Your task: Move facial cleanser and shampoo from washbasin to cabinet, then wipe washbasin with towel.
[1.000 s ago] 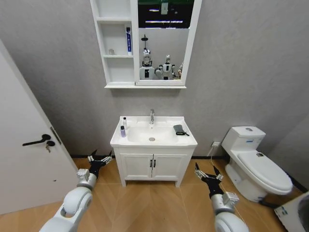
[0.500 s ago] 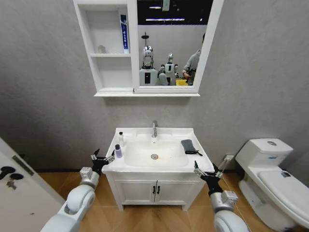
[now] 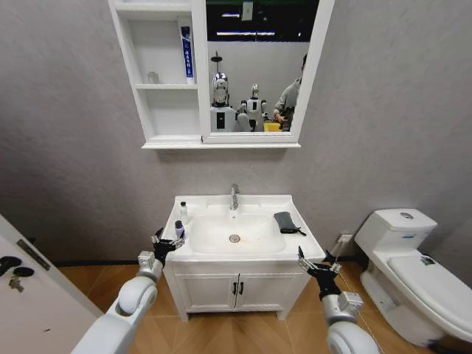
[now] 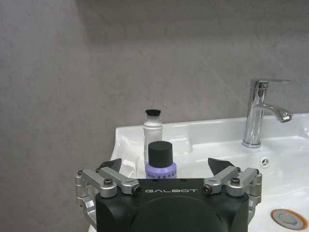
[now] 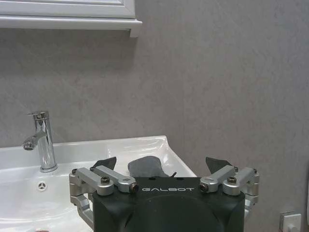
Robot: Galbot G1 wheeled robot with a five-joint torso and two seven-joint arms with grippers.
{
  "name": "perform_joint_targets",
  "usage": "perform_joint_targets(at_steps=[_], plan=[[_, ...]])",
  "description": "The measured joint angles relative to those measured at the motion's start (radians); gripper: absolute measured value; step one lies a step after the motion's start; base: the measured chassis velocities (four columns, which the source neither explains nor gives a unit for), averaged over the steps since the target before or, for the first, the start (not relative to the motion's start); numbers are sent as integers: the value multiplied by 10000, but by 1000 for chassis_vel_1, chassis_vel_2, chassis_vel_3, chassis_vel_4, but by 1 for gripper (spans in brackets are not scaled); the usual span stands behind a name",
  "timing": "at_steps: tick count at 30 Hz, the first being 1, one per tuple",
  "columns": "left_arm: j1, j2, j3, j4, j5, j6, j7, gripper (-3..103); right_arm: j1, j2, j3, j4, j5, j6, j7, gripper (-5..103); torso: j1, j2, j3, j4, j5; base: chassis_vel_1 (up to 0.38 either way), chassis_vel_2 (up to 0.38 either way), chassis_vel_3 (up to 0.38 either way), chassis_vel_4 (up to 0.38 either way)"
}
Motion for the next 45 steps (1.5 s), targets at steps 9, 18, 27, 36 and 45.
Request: perform_joint_targets(at_steps=[9,18,27,36,45], plan=[[-260,-296,63,908,244,-156,37,98,-36,-50,11,-52,7,87,-50,100,-1,0,-1,3,0,0,0,0,0],[-644,-368,292,1345,262,-204,48,98,-21,-63,41,-121,22,130,-72,100,-1,0,-1,1,0,0,0,0,0],[-1023,-632,408,1891,335,-309,52,98,-33,-130,53,-151,62,188,-83,100,-1,-1,-1,2,0,0,0,0,0],[-1537,-816,586,2482,503,-411,156,98,-87,-379,168,-58,179,215,-99,100,-2,-1,-1,1,0,0,0,0,0],[-1677,-862,607,2623,430,-442,142,86,-79,-361,151,-66,201,215,-80,100,-2,0,-1,2,0,0,0,0,0]])
